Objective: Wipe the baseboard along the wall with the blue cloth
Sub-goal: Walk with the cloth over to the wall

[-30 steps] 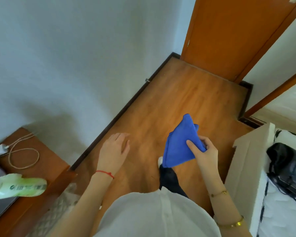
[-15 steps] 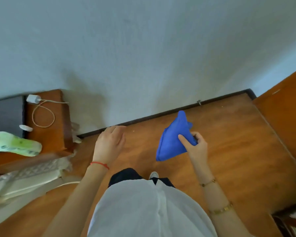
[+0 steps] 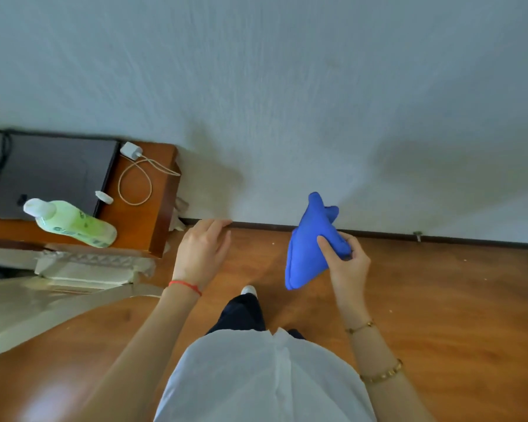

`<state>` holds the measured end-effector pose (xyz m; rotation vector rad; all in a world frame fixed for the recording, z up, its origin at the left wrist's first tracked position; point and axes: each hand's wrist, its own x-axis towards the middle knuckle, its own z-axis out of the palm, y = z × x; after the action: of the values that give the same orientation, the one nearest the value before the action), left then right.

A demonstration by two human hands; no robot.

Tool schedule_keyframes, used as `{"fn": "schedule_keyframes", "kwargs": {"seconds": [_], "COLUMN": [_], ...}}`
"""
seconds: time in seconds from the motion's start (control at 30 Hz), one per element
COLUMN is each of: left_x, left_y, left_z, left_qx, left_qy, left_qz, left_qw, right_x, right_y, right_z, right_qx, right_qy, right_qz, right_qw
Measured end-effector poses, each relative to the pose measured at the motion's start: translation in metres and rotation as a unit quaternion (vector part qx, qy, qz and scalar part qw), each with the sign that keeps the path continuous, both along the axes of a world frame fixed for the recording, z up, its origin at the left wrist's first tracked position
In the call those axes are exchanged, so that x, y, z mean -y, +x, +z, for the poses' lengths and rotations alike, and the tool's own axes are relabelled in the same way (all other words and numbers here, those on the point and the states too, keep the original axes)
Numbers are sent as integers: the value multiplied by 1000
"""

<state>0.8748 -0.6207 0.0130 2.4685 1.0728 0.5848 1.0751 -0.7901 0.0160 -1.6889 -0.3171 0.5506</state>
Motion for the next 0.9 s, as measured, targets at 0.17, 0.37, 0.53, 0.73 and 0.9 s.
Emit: {"fn": "schedule_keyframes", "kwargs": {"seconds": [0.17,0.37,0.53,0.73,0.9], "left_x": [-34,-67,-91,-125,-153], "left_y": [10,22,35,56,65], "left_z": [-9,-30,-65,-155,-269], "left_qx": [-3,-9,-26,-15,-7], "left_qy": [1,6,4,17,8], "left_qz": [4,6,27,54,74], "left_qw": [1000,1000,999,998,997], "right_x": [-46,-93,-129,-176,-205], "right_y": [10,34,59,81,82], "right_z": [-2,-19,-51,-130,-246], "right_qx": [-5,-28,-40,-47,-36], "right_qy": [15,8,0,30,16], "right_qz": [-3,52,130,187,174], "right_qw": [1000,998,991,981,984]}}
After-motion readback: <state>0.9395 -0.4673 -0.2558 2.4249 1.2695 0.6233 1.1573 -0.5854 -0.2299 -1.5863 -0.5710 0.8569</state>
